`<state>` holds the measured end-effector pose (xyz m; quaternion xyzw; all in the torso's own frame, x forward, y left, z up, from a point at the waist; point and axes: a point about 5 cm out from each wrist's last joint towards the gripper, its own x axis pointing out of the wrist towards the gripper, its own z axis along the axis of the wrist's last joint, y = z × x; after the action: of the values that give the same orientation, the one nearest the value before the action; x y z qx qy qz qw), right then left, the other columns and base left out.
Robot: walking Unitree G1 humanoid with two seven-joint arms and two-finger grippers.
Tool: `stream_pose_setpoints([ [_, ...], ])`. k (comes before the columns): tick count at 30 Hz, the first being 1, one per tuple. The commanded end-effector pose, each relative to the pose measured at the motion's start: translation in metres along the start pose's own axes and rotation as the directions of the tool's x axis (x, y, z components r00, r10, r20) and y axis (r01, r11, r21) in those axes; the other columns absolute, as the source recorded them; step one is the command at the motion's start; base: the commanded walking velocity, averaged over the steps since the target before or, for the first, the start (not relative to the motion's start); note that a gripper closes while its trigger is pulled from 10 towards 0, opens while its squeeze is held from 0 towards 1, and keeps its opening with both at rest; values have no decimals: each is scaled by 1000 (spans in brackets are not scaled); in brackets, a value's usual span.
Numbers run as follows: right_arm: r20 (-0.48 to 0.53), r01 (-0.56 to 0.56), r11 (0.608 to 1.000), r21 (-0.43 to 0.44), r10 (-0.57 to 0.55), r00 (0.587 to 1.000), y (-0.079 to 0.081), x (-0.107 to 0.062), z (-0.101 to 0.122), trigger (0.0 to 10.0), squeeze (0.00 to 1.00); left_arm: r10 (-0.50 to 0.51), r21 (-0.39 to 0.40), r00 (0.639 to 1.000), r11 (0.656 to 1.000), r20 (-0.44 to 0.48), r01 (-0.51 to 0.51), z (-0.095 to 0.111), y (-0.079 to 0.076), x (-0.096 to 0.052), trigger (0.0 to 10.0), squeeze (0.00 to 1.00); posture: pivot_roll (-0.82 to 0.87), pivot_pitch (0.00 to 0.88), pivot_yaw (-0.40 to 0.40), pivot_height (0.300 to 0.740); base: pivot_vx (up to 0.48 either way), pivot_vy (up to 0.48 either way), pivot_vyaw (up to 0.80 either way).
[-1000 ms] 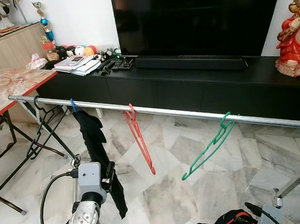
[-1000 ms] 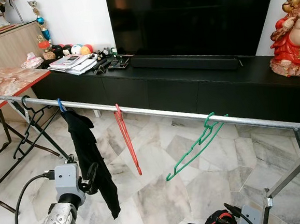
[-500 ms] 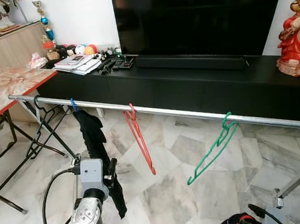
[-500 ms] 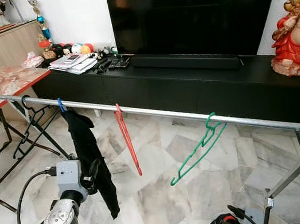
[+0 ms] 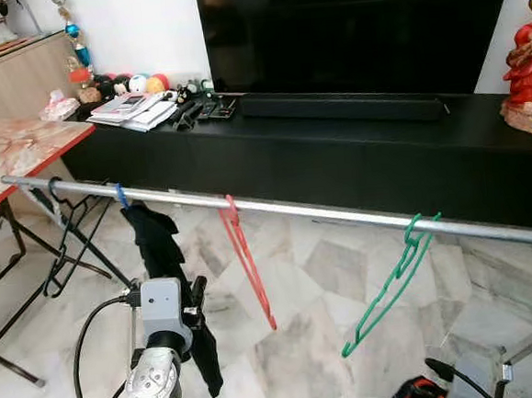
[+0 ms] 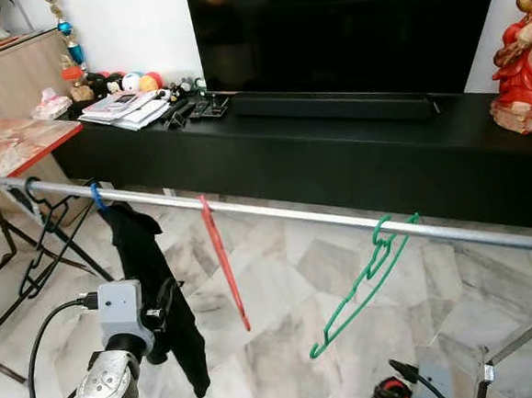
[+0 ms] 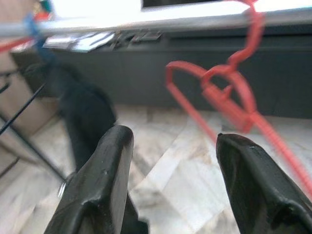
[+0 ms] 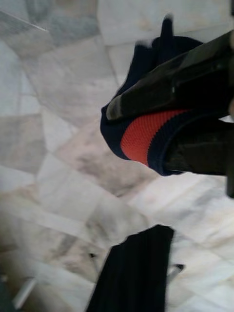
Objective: Hang hanger
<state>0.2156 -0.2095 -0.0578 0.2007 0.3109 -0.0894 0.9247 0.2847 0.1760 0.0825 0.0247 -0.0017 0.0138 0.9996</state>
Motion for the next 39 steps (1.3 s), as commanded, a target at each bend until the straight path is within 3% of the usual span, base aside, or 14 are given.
stream_pose_setpoints([
  [1,-15,29,1000,3,-29,999,-6,-2,-3,10000,0,-6,-18,1000,1000,6,6,4,-4,1,10000,0,110,0,46,740,349,0,0],
  [5,0,20,1000,17,-20,1000,-2,1,2,10000,0,-6,-21,1000,1000,11,6,5,-5,2,10000,0,107,0,45,740,355,0,0],
  [13,0,17,1000,7,-17,1000,-9,-4,-3,10000,0,-46,-10,997,999,54,46,10,-11,-1,10000,0,111,0,40,740,178,0,0],
  [24,-8,12,1000,-12,-12,1000,-9,-3,-2,10000,0,-116,17,993,993,-11,116,7,-22,-1,10000,0,113,0,37,740,0,0,0],
  [25,-9,12,1000,-15,-12,1000,-9,-3,-1,10000,0,-117,12,993,993,-15,117,8,-24,0,10000,239,113,0,37,740,0,0,0],
  [26,-9,10,1000,-18,-10,1000,-9,-3,-1,10000,0,-117,14,993,993,-21,117,8,-26,0,10000,698,114,0,37,740,0,0,0],
  [27,-10,9,1000,-21,-10,1000,-9,-3,-1,10000,0,-121,14,992,993,-25,121,9,-28,-1,10000,1000,114,0,37,740,0,0,0],
  [32,-12,8,1000,-27,-8,1000,-9,-3,-1,10000,0,-141,1,989,990,-44,141,9,-34,-6,10000,1000,117,0,35,740,0,0,0],
  [39,-18,5,999,-42,-6,1000,-9,-3,0,10000,0,-121,-5,973,992,-198,122,-6,-30,-4,10000,1000,119,0,31,740,0,0,0],
])
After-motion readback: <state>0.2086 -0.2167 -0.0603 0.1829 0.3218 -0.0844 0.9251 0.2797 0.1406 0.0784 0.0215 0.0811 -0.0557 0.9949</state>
